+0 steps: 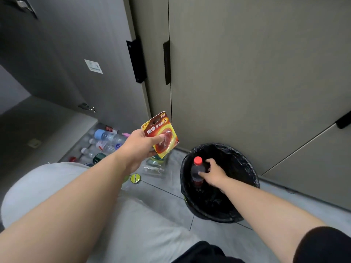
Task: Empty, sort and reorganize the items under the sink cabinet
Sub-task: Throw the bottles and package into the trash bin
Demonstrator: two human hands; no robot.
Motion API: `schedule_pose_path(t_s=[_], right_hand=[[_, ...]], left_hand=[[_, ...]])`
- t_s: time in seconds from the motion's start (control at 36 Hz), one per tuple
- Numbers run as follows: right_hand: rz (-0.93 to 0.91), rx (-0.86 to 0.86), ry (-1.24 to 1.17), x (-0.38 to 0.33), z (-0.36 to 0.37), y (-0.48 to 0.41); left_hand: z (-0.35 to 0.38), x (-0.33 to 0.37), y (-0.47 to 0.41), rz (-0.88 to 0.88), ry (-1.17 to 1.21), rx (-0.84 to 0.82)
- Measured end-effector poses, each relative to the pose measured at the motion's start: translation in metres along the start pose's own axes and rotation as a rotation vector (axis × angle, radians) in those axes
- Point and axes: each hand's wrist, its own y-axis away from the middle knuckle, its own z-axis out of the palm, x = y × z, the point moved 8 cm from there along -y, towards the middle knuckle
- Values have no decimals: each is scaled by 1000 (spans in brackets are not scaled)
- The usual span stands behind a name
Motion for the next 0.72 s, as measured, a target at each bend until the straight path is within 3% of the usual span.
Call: schedule_pose_path(t_s=[0.28, 0.36, 0.44, 0.53, 0.64, 0.72], right_hand=[[32, -116, -313, -30, -21, 16], [-113, -42, -496, -70, -58, 38], [-314, -181, -664, -118, -87, 74], [-458, -297, -548, -146, -95, 103], [-515, -156, -467, -147, -108, 103], [-401, 39, -406, -116, -126, 84]], left_hand=[[25, 8, 6, 27, -117, -94], [34, 10, 9, 42, -121, -135], [41, 14, 14, 60, -133, -183], [48, 15, 18, 77, -146, -233], [54, 16, 20, 104, -199, -266], [41, 14, 12, 128, -251, -140]])
